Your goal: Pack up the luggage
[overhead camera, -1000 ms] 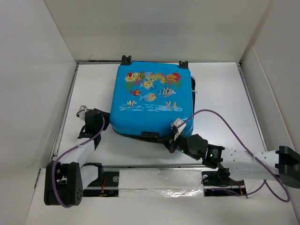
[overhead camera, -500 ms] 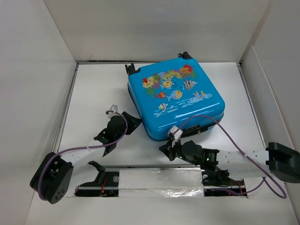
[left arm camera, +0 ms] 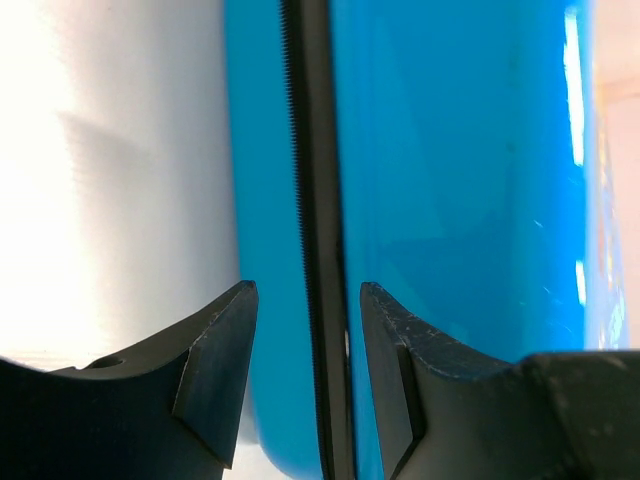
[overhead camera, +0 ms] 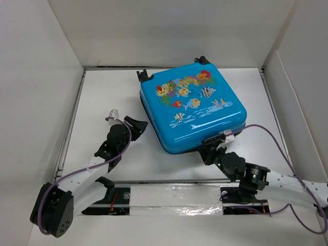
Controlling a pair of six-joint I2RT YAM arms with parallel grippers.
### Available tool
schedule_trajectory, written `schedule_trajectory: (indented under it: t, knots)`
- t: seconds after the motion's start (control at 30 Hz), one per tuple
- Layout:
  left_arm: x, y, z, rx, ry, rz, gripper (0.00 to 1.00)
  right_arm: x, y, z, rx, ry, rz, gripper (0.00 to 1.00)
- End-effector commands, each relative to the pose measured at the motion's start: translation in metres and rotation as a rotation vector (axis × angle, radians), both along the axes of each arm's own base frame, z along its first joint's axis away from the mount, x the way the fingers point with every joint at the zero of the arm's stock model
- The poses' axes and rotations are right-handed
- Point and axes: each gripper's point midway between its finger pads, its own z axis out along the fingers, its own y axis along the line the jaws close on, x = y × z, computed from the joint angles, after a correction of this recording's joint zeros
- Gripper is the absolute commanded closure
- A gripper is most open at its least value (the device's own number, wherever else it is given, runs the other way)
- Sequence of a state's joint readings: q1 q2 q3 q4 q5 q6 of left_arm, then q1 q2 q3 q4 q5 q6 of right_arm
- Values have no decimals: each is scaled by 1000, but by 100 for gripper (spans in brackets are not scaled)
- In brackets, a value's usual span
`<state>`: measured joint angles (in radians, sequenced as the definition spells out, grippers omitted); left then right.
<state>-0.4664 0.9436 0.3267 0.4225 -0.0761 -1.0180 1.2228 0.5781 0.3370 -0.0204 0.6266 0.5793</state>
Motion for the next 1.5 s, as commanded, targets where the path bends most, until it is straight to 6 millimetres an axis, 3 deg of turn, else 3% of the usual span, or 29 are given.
schedule_trajectory:
  t: [0.0, 0.07, 0.1, 0.2, 0.5, 0.77, 1.07, 1.17, 1.2, 1.33, 1.47]
  knots:
    - [-5, 1, 12, 34, -72, -39, 57, 4, -53, -52, -50, 144, -203, 89]
    - [-9, 0, 12, 52, -84, -67, 57, 4, -64, -51, 0, 141, -231, 82]
    - [-12, 0, 14, 55, -94, -77, 58, 7, -69, -47, 8, 126, -246, 72]
    - [-18, 2, 15, 78, -110, -96, 58, 12, -84, -35, 13, 100, -292, 58]
    - [-31, -10, 11, 94, -148, -163, 58, 32, -109, -30, -57, 102, -442, 59]
    - [-35, -20, 7, 78, -163, -230, 58, 33, -108, -31, -112, 150, -443, 58]
    - [-37, -26, 2, 74, -173, -263, 59, 41, -111, -24, -122, 111, -452, 49]
    - [-37, -26, 3, 72, -182, -267, 59, 47, -108, -24, -190, 83, -430, 51]
    - [-37, -27, 3, 71, -184, -269, 59, 50, -109, -21, -191, 77, -437, 57]
    - [-39, -29, 4, 65, -190, -281, 59, 56, -108, -15, -243, 40, -417, 65]
    - [-39, -29, 2, 68, -191, -287, 59, 62, -108, -9, -243, -8, -420, 66]
